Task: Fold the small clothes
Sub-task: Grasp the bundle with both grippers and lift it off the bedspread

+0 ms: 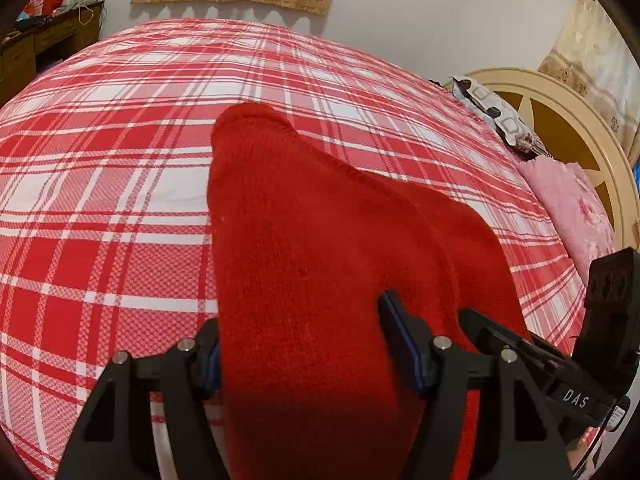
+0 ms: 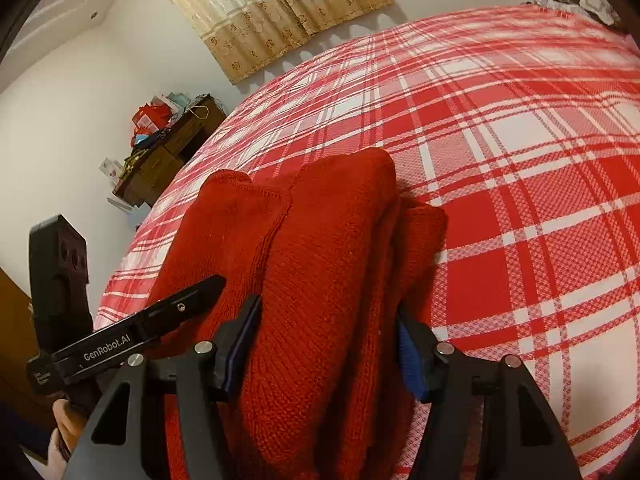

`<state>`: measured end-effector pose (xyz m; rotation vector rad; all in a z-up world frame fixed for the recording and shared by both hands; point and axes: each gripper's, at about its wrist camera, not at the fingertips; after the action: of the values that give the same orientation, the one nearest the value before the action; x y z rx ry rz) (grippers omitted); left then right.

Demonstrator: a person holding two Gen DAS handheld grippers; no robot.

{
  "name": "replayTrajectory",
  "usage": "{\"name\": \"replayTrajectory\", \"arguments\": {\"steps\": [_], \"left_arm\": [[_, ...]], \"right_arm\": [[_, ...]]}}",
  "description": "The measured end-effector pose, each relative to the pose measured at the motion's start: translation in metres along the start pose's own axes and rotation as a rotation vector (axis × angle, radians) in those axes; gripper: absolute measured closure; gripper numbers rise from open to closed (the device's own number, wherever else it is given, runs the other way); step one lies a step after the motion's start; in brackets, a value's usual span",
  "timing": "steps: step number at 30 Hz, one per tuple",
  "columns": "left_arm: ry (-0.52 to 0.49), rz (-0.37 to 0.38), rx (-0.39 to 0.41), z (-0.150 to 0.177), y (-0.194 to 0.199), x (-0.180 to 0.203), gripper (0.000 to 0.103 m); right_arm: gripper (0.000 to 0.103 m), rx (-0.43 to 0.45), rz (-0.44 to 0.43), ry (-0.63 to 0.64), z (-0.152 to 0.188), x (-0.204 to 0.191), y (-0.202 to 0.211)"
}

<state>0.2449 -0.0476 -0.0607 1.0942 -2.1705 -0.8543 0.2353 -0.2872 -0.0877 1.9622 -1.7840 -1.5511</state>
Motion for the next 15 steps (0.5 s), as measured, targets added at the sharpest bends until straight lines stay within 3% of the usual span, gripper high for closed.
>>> {"name": "replayTrajectory", "arguments": {"steps": [6, 9, 15], "left_arm": [[0.016, 0.013, -0.008, 0.000, -0.003, -0.003, 0.032], [0.012, 0.002, 0.000, 0.001, -0.001, 0.000, 0.034], [-0.026, -0.035, 0.014, 0.000, 0.008, 0.009, 0.054]], "right_arm": [[0.038, -0.007, -0.002, -0.004, -0.001, 0.000, -0.002], [0.049, -0.008, 0.017, 0.022, 0.002, -0.006, -0.001], [0.059, 0.026, 0.069, 0.049, 0.008, -0.019, 0.008]]}}
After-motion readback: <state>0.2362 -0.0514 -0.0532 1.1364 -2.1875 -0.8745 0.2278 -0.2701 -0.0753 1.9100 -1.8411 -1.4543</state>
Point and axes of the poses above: each gripper's, at about its wrist camera, not at the fingertips, and y roughly against the way its jaws point, x to its right, z to its underside, and after that the axes turned 13 degrees about -y, right-handed
